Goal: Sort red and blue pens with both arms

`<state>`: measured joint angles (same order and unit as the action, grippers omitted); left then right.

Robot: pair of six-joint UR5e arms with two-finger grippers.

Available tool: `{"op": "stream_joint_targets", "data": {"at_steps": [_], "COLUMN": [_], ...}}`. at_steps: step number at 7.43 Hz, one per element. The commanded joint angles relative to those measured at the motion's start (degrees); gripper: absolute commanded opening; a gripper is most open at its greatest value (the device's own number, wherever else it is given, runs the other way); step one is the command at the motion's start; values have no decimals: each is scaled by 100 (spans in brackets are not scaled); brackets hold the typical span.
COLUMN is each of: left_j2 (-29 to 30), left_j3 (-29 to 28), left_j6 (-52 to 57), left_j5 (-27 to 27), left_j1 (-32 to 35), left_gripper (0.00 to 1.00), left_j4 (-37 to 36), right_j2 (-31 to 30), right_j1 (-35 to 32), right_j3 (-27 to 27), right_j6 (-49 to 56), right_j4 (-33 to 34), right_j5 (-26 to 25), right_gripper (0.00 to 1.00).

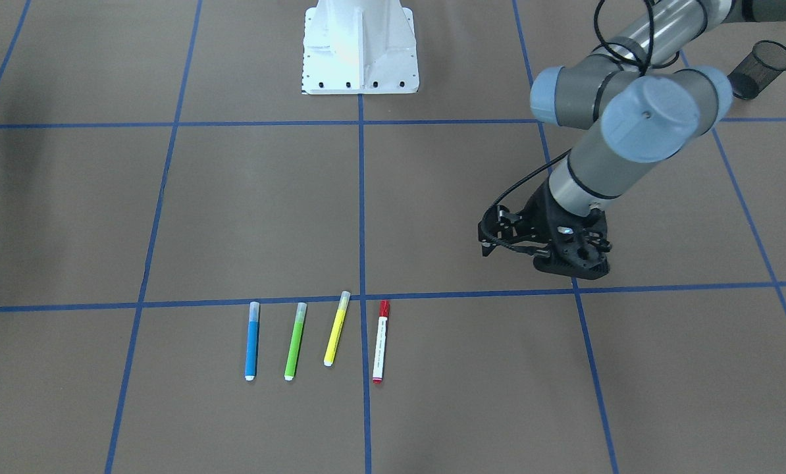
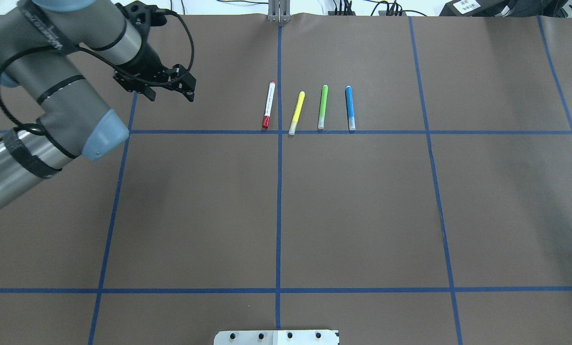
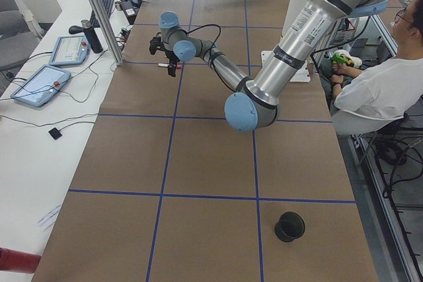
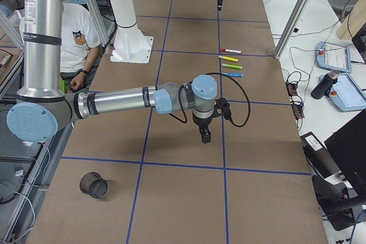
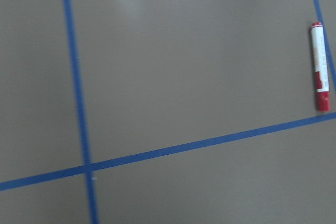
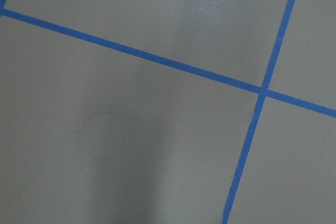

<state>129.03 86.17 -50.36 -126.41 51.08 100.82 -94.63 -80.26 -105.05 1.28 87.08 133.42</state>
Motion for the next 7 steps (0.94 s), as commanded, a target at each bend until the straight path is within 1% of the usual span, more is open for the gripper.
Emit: {"op": "stream_joint_targets", "data": {"at_steps": [1, 3, 4, 5, 6, 7], "left_j2": [891, 1491, 1798, 1871, 2150, 2205], "left_j3": [-1166, -2187, -2670, -3032, -3453, -3553], "left_j6": [-123, -141, -124, -115, -106, -97], "left_j5": [125, 938, 968, 1117, 1501, 1557], "left_j1": [-290, -755, -801, -888, -1028, -1047], "left_gripper": [99, 99, 95, 93, 91, 90], "left_j4": [95, 646, 762, 1233, 1325, 1326], "right_j2": [242, 314, 340, 332, 314, 314], "right_j1": [324, 466, 493, 493, 511, 537], "right_j3": [-24, -33, -50, -59, -51, -50], "right_j6": [-799, -962, -1015, -1016, -1016, -1016], "right_j4": [2, -7, -24, -181, -200, -209], "right_j5": [-9, -1, -1, -1, -1, -1], "right_gripper": [100, 100, 100, 100, 100, 100]}}
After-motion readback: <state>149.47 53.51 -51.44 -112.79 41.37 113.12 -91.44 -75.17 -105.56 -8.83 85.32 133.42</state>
